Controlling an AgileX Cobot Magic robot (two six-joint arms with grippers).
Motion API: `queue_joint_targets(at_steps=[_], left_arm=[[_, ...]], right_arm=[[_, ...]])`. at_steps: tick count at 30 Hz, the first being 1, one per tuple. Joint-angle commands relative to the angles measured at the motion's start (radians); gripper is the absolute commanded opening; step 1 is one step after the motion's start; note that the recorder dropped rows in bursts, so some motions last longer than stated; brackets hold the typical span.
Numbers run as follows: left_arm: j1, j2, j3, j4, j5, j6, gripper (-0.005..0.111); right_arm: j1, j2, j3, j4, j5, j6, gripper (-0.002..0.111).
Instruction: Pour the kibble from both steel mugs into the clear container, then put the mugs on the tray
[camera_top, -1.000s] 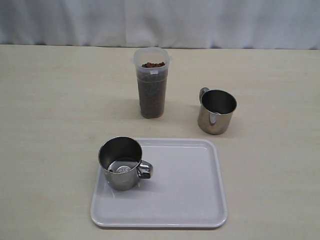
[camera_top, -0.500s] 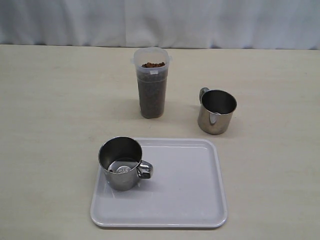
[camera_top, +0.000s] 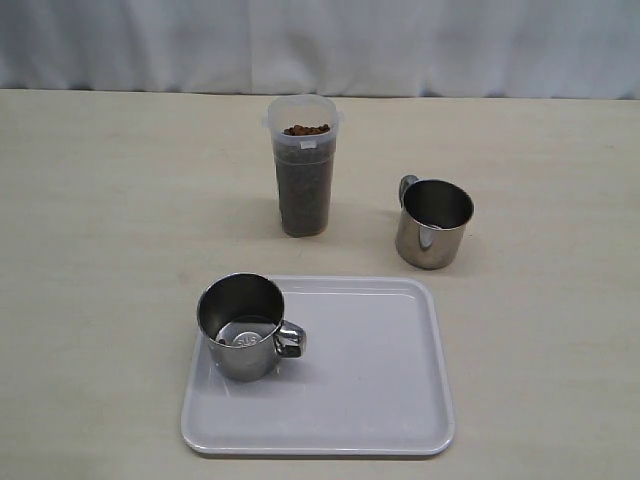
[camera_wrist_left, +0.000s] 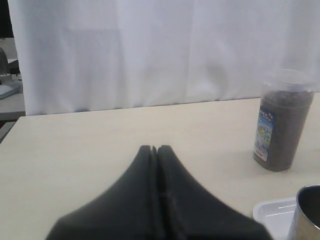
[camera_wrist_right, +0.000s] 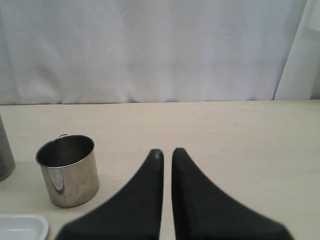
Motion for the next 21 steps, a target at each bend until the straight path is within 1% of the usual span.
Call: queue_joint_targets(at_steps=[1, 12, 14, 17, 19, 21], left_arm=[[0.002, -0.003, 0.003, 0.015, -0.002, -0.020, 0.000], [0.006, -0.003, 0.003, 0.015, -0.002, -0.017, 0.000], [0.046, -0.003, 0.003, 0.026, 0.000, -0.017, 0.000], [0.131, -0.003, 0.003, 0.021, 0.009, -0.019, 0.000], [0.175, -0.003, 0.003, 0.019, 0.009, -0.021, 0.000], [0.204, -0.003, 0.003, 0.022, 0.009, -0.021, 0.000]], right_arm=[[0.003, -0.003, 0.002, 0.002, 0.001, 0.001, 0.005], [0.003, -0.003, 0.002, 0.002, 0.001, 0.001, 0.005], [0.003, -0.003, 0.002, 0.002, 0.001, 0.001, 0.005], [0.003, -0.003, 0.002, 0.002, 0.001, 0.001, 0.005], [0.003, -0.003, 0.002, 0.002, 0.001, 0.001, 0.005], [0.003, -0.003, 0.002, 0.002, 0.001, 0.001, 0.005]])
